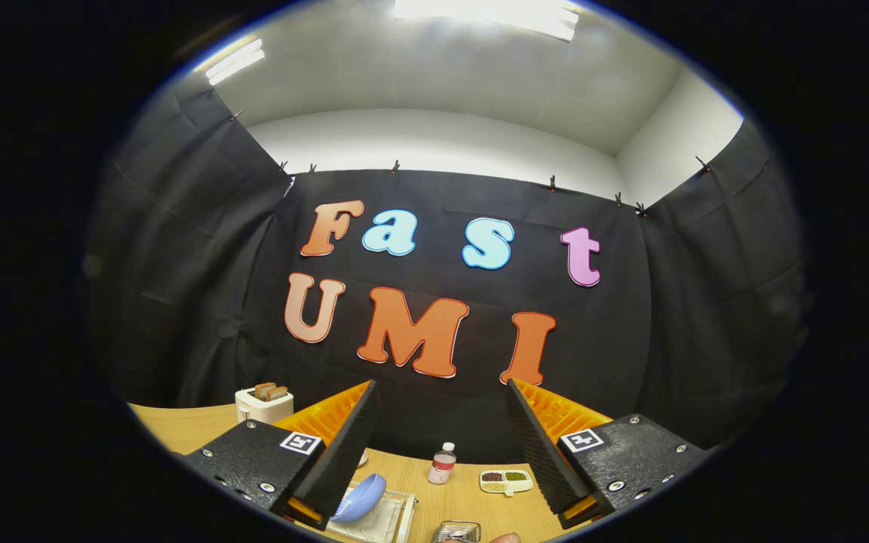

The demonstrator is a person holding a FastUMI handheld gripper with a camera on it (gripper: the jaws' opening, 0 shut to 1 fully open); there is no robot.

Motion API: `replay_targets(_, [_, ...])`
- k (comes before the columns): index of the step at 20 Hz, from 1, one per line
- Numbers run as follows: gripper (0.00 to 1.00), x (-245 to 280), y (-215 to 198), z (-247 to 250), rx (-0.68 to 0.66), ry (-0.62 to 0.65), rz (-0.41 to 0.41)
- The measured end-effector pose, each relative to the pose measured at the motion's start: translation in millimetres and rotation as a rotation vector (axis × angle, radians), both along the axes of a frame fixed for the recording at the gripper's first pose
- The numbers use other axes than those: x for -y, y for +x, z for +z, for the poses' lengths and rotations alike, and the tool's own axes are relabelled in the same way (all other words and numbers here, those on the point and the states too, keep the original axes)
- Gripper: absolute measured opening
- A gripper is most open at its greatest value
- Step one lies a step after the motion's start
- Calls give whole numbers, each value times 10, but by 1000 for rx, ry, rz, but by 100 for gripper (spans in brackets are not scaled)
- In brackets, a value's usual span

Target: Take the plate from the dish rack, then take the spoon from the basket and place it into the plate.

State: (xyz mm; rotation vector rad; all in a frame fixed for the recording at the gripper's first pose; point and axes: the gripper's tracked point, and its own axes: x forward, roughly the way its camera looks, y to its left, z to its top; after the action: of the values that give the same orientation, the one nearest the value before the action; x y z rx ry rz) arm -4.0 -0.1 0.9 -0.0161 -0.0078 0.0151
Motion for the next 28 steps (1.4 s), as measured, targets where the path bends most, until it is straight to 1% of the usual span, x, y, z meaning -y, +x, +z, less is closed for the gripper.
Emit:
replay_targets(6, [99, -2, -5, -24, -6, -16, 5])
replay_targets(11, [99, -26, 55, -186, -45, -1, 13])
replay_targets(13, [99, -95, 97, -384, -114, 7, 39])
replay_targets(16, [99, -230, 172, -734, -252, 31, 72])
replay_targets(20, [99, -354, 302, -1164, -404, -11, 89])
replay_targets(22, [97, -464, 378, -1320, -457, -13, 116])
replay_targets(24, [94, -602, 450, -1484, -518, 16, 153])
replay_targets(27, [91, -743, 539, -1685, -604, 69, 182])
replay_targets(28, [89, -798, 571, -1736, -632, 86, 191])
